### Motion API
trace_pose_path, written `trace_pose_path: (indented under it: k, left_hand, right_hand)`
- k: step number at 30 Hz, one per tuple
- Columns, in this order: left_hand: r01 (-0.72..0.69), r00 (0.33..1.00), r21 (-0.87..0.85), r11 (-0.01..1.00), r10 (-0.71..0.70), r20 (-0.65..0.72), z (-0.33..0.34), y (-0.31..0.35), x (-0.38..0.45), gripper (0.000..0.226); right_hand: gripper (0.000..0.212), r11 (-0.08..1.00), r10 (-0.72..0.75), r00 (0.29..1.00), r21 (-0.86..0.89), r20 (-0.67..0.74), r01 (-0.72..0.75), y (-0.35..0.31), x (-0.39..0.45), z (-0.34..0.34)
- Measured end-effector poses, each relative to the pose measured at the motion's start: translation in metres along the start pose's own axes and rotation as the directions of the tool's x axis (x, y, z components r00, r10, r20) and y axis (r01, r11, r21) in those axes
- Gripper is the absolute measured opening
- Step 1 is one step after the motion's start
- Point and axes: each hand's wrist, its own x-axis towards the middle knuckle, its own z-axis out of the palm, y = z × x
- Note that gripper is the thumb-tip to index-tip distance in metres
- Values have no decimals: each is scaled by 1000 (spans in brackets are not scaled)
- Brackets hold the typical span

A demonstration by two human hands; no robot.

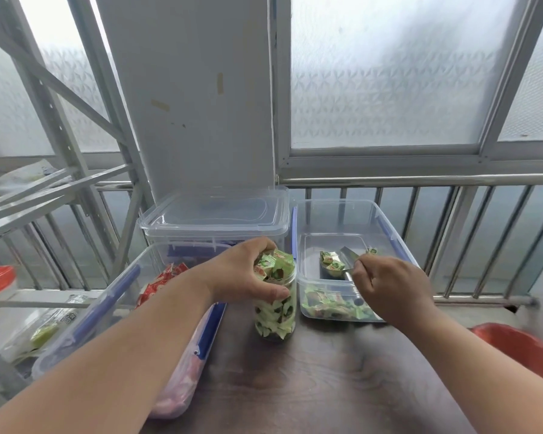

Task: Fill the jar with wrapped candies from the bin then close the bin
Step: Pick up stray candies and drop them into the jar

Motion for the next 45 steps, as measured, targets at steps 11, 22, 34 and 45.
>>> trace_pose_path:
  k: [11, 22, 34, 45]
  left_hand:
    - [10, 993, 68, 998, -18, 120, 6, 24, -55, 98]
    - [-64, 996, 139, 988, 54, 70, -47, -5, -2, 74]
    - [-47, 961, 640, 767, -139, 238, -9, -20, 97, 11]
    - [-201, 930, 830, 521, -164, 328, 21, -30, 113, 33]
  right_hand:
    - [26, 995, -87, 996, 47, -35, 88, -11, 6, -8]
    - [27, 886, -416, 886, 311, 206, 344, -122, 57, -25]
    - [24, 880, -452, 626, 204, 636, 429, -122, 140, 17]
    - [29, 885, -400, 613, 115, 682, 451, -101, 144, 38]
